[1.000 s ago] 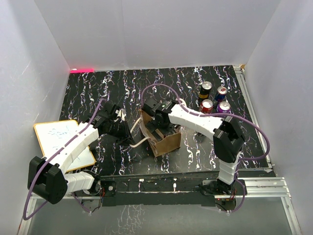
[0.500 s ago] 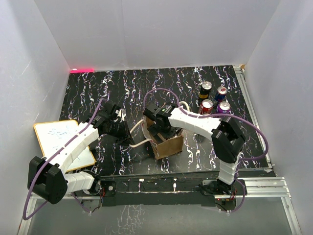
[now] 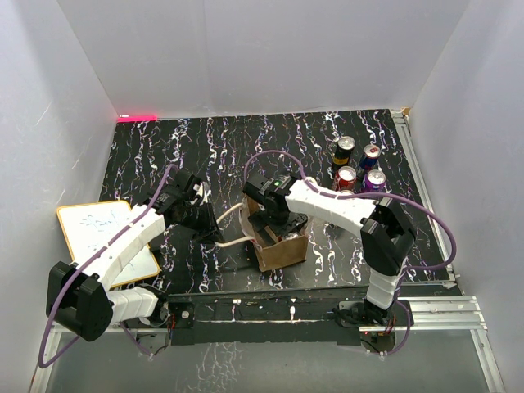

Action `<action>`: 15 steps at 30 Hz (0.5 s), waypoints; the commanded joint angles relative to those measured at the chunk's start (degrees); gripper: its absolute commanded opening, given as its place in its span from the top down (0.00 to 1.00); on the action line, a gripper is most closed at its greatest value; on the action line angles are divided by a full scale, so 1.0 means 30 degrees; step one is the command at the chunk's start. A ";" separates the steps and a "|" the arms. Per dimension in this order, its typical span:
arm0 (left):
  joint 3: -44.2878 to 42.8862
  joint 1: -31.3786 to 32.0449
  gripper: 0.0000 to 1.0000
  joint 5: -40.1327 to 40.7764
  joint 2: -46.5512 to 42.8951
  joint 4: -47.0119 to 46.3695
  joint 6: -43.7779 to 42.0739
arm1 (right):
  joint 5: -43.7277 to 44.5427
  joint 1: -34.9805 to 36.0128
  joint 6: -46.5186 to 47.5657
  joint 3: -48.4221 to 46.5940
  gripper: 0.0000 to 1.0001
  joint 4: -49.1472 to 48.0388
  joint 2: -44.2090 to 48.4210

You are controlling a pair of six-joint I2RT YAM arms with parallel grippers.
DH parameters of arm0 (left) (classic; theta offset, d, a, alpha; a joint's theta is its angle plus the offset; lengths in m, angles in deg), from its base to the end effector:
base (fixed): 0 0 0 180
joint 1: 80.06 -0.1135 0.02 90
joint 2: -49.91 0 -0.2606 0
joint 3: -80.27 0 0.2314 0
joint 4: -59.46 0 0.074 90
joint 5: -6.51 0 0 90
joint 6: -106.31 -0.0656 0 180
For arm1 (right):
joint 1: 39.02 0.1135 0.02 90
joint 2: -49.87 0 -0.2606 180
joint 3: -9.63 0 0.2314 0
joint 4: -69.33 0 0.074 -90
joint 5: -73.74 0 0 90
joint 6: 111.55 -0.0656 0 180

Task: Take the beverage out of the canvas bag

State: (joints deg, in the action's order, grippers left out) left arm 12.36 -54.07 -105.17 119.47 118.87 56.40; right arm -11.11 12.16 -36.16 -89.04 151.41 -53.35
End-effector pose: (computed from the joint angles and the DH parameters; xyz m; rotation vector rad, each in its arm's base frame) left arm 0.1922 -0.1206 0.2329 -0.2064 2.7965 -0.8436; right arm 0.2042 0.2444 0.2097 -0.9508 2.8903 -0.0663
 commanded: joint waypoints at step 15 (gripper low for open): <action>-0.4271 -0.0053 1.00 0.4161 0.0768 0.1222 -0.0355 | -0.2580 0.0138 -0.0847 -0.3305 0.43 0.0229 -0.1067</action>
State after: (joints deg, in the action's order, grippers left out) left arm 3.26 -54.07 -97.38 121.69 121.32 56.27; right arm -15.22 12.25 -38.44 -92.52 152.78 -55.37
